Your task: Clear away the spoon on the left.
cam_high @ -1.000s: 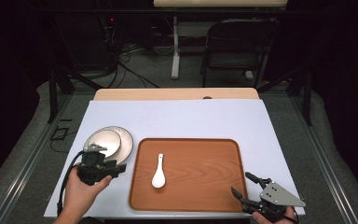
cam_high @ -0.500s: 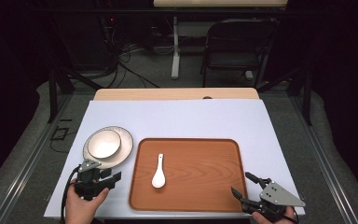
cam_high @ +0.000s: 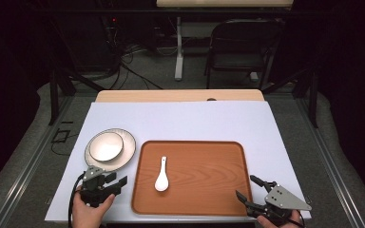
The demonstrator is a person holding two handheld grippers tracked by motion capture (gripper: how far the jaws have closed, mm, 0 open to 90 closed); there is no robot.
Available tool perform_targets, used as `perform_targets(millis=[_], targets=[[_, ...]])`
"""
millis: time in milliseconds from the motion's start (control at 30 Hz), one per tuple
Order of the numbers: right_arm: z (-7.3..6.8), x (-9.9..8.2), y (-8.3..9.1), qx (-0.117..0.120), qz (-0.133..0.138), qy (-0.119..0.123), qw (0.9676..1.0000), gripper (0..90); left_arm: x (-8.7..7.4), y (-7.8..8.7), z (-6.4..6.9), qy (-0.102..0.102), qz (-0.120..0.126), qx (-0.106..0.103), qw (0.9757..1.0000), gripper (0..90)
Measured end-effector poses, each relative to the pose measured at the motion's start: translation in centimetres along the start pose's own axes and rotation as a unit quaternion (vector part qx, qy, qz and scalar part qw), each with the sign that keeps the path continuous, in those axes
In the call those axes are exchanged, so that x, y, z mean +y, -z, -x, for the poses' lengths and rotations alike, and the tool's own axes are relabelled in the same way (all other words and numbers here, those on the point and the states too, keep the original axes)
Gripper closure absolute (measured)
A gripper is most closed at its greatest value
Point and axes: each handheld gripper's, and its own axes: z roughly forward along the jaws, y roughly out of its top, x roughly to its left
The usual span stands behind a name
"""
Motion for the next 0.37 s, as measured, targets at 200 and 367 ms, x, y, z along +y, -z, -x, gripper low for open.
perform_targets(millis=[200,367], targets=[[0.02,0.0,0.03,-0.001,0.001,0.002,1.0,30.4,-0.03,-0.06,0.08,0.014,-0.003,-0.02,0.9997,49.2],[0.01,0.0,-0.02,0.0,-0.001,-0.001,1.0,30.4,0.71,-0.41,0.51,0.039,-0.014,-0.06,0.9974,49.9]])
